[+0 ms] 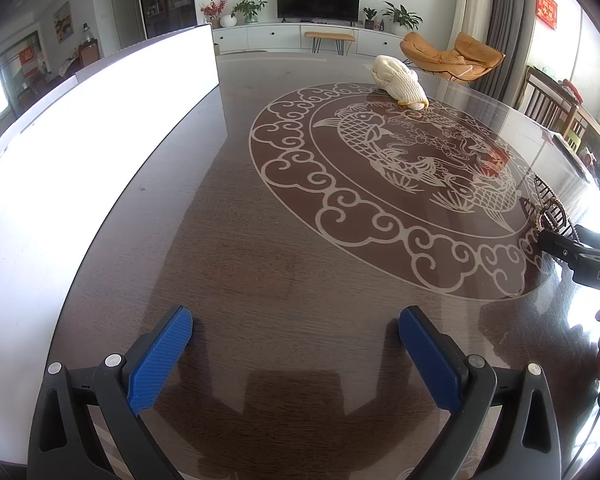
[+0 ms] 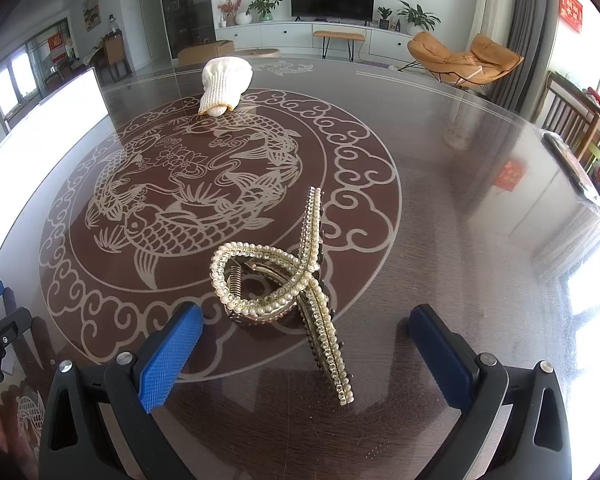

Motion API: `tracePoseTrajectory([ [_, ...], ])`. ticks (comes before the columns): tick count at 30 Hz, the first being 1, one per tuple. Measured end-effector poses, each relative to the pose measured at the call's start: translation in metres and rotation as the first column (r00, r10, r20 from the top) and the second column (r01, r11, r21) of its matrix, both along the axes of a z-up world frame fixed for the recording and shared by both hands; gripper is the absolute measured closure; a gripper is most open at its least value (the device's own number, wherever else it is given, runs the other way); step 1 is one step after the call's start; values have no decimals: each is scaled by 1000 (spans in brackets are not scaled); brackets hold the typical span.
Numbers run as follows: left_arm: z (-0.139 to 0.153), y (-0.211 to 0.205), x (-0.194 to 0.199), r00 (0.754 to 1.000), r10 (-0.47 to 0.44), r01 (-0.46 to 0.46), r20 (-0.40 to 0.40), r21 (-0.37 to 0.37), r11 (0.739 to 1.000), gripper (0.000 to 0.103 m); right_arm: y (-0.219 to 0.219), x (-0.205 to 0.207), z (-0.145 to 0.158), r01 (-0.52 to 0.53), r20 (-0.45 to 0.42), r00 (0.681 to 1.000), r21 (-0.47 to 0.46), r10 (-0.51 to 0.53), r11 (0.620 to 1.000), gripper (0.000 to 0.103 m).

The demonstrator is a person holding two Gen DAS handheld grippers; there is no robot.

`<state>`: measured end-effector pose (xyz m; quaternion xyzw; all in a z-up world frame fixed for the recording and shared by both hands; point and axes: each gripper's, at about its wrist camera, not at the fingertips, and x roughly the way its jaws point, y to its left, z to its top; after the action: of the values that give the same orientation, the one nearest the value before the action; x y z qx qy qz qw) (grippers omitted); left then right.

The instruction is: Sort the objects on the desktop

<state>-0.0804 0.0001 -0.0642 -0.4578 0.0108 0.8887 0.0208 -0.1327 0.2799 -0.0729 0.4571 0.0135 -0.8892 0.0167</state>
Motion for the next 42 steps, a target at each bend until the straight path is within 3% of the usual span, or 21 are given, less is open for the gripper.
tracePoseTrajectory([
  [11,0,6,-10,1000,-4,4,23,2,1000,0,0,0,0,0,0,1000,0,0,1000,0],
  [14,1,28,-46,996,-78,78,41,1,997,0,0,0,0,0,0,1000,0,0,1000,0],
  [22,0,107,-167,989,-143,143,25,2,990,0,0,0,0,0,0,1000,0,0,1000,0],
  [28,0,143,-241,995,-94,94,16,0,996,0,0,0,0,0,0,1000,0,0,1000,0],
  [33,0,144,-283,1000,13,-13,14,0,1000,0,0,0,0,0,0,1000,0,0,1000,0],
  [36,-1,149,-301,998,-45,46,36,-6,999,0,0,0,0,1,0,1000,3,-1,1000,0],
  [37,1,149,-303,994,-100,101,33,-6,995,12,0,0,1,2,0,1000,3,-2,1000,0],
  [38,5,146,-297,991,-136,136,-16,-5,991,31,0,0,1,1,0,1000,3,-1,1000,0],
  [39,8,142,-288,986,-157,155,-55,-27,988,71,0,0,0,1,0,1000,3,-1,1000,0],
  [40,8,136,-280,985,-161,158,-64,-45,986,71,0,0,0,1,0,1000,3,-1,1000,0],
  [42,10,112,-260,987,-146,147,-63,18,989,72,0,1,1,2,0,1000,3,-2,1000,0],
])
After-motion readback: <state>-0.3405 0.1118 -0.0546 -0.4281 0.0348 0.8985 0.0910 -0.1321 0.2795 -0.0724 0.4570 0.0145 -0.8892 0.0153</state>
